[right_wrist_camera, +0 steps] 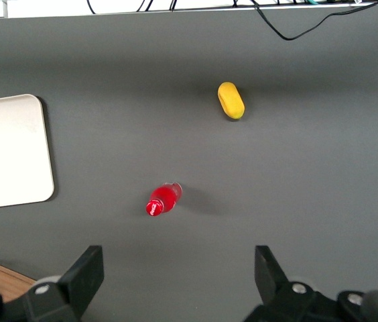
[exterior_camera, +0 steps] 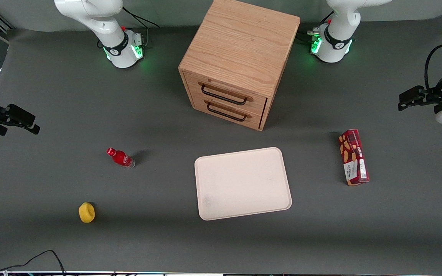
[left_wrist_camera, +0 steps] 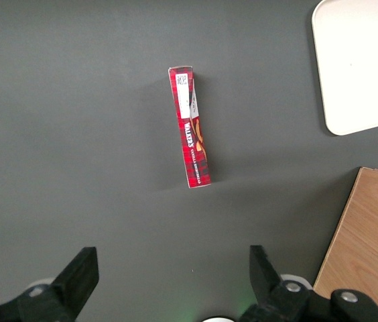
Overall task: Place red cookie box on tray
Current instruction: 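Move the left gripper down toward the red cookie box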
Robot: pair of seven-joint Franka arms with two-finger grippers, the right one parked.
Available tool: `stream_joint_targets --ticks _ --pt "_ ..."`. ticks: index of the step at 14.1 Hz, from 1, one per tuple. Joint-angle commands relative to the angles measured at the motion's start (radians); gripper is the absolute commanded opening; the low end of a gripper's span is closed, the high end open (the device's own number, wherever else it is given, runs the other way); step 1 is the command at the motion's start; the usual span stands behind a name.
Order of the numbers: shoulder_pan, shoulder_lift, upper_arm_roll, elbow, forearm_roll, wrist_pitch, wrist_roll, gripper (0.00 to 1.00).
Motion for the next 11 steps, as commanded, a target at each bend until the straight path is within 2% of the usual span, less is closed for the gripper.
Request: stream_joint_targets --ticks 1,11 --pt "-0.005 0.005 0.006 0.005 -0.007 -0.004 -0.003 1.00" --pt "-0.010 0.028 0.006 0.005 -0.008 -0.004 -0.004 1.00"
